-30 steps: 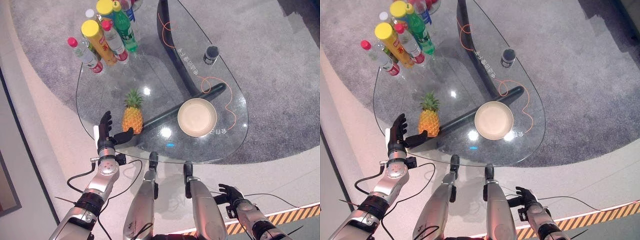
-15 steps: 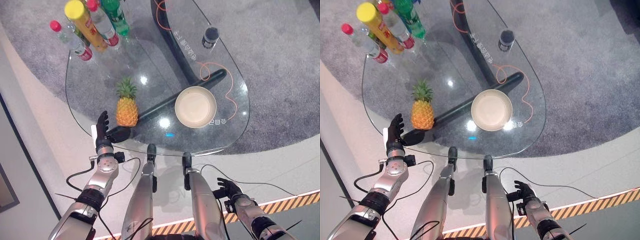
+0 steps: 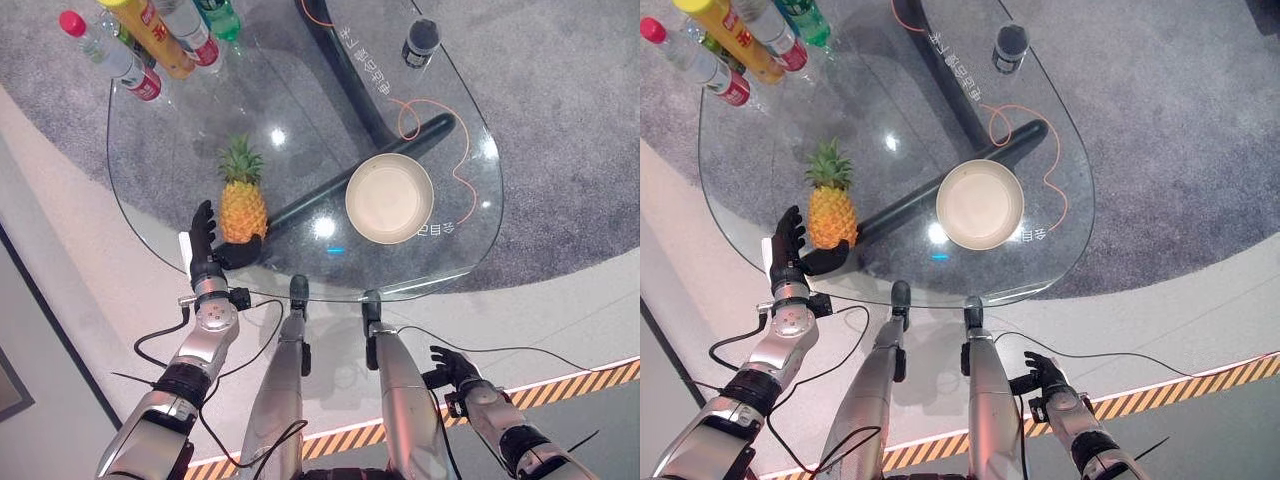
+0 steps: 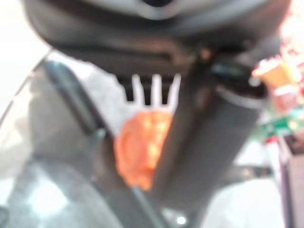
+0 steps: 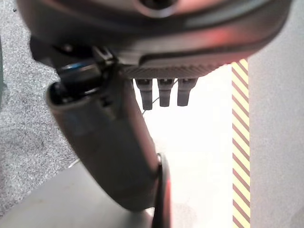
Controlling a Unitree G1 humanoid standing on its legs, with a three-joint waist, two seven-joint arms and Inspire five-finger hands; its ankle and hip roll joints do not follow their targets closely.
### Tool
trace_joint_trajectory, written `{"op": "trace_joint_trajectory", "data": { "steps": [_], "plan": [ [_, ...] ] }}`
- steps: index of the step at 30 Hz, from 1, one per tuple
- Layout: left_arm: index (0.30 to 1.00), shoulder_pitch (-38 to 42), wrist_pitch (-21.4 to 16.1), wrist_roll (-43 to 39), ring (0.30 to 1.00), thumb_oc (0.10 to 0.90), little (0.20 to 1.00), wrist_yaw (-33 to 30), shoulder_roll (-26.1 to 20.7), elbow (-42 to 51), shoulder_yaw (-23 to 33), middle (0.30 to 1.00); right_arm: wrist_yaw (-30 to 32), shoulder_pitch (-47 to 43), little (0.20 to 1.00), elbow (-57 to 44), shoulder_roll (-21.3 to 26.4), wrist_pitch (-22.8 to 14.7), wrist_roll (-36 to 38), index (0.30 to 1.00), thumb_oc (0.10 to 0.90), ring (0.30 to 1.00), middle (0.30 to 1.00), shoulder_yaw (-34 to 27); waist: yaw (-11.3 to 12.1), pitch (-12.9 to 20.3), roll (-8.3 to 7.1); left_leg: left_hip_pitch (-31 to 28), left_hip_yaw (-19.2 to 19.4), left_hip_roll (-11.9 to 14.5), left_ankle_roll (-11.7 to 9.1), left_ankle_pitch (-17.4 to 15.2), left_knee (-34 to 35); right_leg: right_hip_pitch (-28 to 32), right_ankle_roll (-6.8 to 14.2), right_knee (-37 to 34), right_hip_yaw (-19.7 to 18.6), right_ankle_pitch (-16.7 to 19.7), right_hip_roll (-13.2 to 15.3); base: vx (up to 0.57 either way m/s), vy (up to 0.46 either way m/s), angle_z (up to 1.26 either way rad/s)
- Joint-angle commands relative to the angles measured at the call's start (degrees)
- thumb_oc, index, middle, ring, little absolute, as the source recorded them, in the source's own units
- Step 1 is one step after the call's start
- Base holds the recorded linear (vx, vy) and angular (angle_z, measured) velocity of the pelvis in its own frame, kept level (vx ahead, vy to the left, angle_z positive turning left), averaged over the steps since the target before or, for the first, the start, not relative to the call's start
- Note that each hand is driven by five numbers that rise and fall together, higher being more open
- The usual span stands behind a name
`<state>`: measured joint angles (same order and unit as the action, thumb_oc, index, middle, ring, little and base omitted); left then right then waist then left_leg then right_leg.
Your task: Pick up the fruit to the plate
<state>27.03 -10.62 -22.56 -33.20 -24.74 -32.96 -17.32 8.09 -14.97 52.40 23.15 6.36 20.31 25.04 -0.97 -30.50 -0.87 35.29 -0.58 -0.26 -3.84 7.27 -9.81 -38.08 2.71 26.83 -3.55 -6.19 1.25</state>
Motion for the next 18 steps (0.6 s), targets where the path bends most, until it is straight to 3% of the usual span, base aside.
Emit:
{"op": "trace_joint_trajectory", "data": {
  "steps": [1, 18],
  "plan": [
    [0.900, 0.6, -5.2, -1.2, 0.900, 0.800, 0.900, -1.8, -1.7, 4.1, 3.0, 0.900, 0.7, 3.7, 0.900, -2.5, 0.2, 0.7, 1.3, 0.900, 0.800, 0.900, 0.900, 2.3, -0.9, 0.7, -1.42, 2.8, 0.9, -5.7, 4.1, -9.2, -11.0, 0.2, 0.9, -11.6, 1.1, 9.3, -0.8, 0.00, 0.000, 0.00],
    [0.900, 4.3, -2.5, -5.2, 0.900, 0.800, 0.900, 1.5, -0.9, -1.1, 2.5, 0.900, 0.5, 2.7, 0.900, -3.1, 0.3, 0.5, 2.2, 0.900, 0.800, 0.900, 0.900, 2.7, -2.0, 0.7, -1.74, 7.7, 1.3, -5.7, 3.9, -9.0, -12.7, -4.8, 1.0, -10.2, 1.3, 10.0, -1.3, 0.00, 0.000, 0.00]
  ]
}}
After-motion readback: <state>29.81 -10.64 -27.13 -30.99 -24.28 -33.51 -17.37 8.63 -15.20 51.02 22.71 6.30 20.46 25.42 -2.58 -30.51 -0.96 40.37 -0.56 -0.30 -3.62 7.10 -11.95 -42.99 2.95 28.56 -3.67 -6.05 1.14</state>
